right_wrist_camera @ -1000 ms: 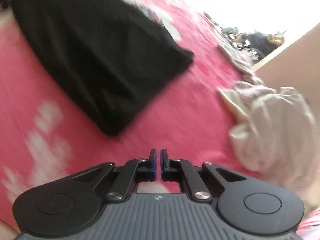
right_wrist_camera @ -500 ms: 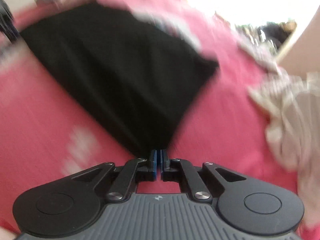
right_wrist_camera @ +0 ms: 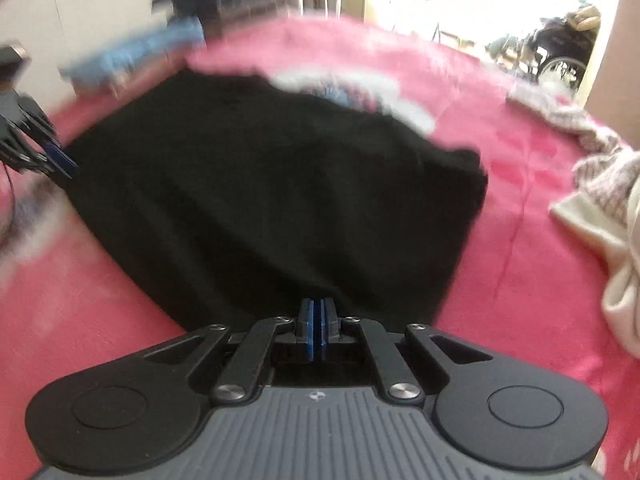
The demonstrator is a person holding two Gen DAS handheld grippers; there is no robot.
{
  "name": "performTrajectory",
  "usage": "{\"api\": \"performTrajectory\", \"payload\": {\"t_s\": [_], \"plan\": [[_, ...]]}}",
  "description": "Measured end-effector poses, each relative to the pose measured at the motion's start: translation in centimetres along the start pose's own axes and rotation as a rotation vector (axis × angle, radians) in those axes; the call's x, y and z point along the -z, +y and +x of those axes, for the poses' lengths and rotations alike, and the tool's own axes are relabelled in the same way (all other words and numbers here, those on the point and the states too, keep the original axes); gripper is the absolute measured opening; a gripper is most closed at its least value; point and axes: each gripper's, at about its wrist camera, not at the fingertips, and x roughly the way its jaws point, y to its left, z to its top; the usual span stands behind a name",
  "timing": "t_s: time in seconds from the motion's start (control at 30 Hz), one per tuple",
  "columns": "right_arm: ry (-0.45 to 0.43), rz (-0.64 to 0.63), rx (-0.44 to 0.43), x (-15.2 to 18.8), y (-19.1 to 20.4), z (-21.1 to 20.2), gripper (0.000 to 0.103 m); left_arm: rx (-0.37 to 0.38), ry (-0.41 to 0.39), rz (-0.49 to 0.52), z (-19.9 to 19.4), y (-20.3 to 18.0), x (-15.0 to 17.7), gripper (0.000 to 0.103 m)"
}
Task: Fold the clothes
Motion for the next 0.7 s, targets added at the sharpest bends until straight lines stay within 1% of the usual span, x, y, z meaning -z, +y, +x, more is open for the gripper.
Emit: {"api": "performTrajectory", "payload": {"t_s": [0.03,0.07,0.13,0.17,0.2,0.23,0.33,0.37,0.4,0.47,0.5,0.53,0.57,0.63,0.7], "plan": [[-0.006,0.041,-0.006,0.2,-1.4,-0.2,0.000,-0.002,-0.008,0.010,-0.3,-0.1,0.2,0.017],[-0.010,0.071,0.006,0.2,-2.6,-0.4,0.000,0.002,-0.009,0.001,-0.4,0.0,0.3,0.018],[-0.005,0.086,0.091,-0.5,-4.0,-1.1,0.000,0.015,-0.004,-0.039,-0.8,0.7,0.5,0.018],[-0.016,0.108,0.093,-1.2,-4.6,-1.4,0.003,0.021,-0.003,-0.051,-0.8,0.9,0.6,0.018],[-0.026,0.130,0.096,-1.9,-5.2,-1.6,0.003,0.026,-0.002,-0.058,-0.8,1.0,0.6,0.018],[-0.039,0.145,0.087,-2.6,-5.6,-1.7,0.003,0.030,-0.003,-0.064,-0.7,1.0,0.6,0.018],[-0.097,0.146,-0.015,-4.9,-4.9,-0.9,0.003,0.038,-0.002,-0.082,-0.3,1.2,0.5,0.019],[-0.095,0.135,-0.040,-5.0,-4.8,-0.3,0.003,0.041,-0.003,-0.086,-0.4,1.3,0.5,0.019],[-0.074,0.136,-0.030,-4.7,-5.0,0.3,0.003,0.044,-0.002,-0.089,-0.5,1.5,0.6,0.019],[-0.026,0.179,0.060,-3.9,-6.8,0.8,0.001,0.048,-0.001,-0.096,-0.8,1.9,0.7,0.019],[-0.002,0.200,0.106,-3.5,-7.7,1.0,0.003,0.046,0.001,-0.101,-1.0,2.0,0.7,0.019],[0.023,0.222,0.151,-3.0,-8.7,1.2,0.004,0.045,0.001,-0.106,-1.2,2.1,0.7,0.019],[0.028,0.234,0.184,-2.9,-9.3,1.2,0.009,0.044,-0.001,-0.111,-1.5,2.2,0.6,0.019],[-0.042,0.224,0.175,-4.0,-9.3,0.1,0.009,0.048,-0.018,-0.110,-1.9,2.4,0.1,0.019],[-0.104,0.232,0.079,-6.2,-8.7,0.2,0.009,0.056,-0.030,-0.100,-1.8,2.4,-0.6,0.021]]}}
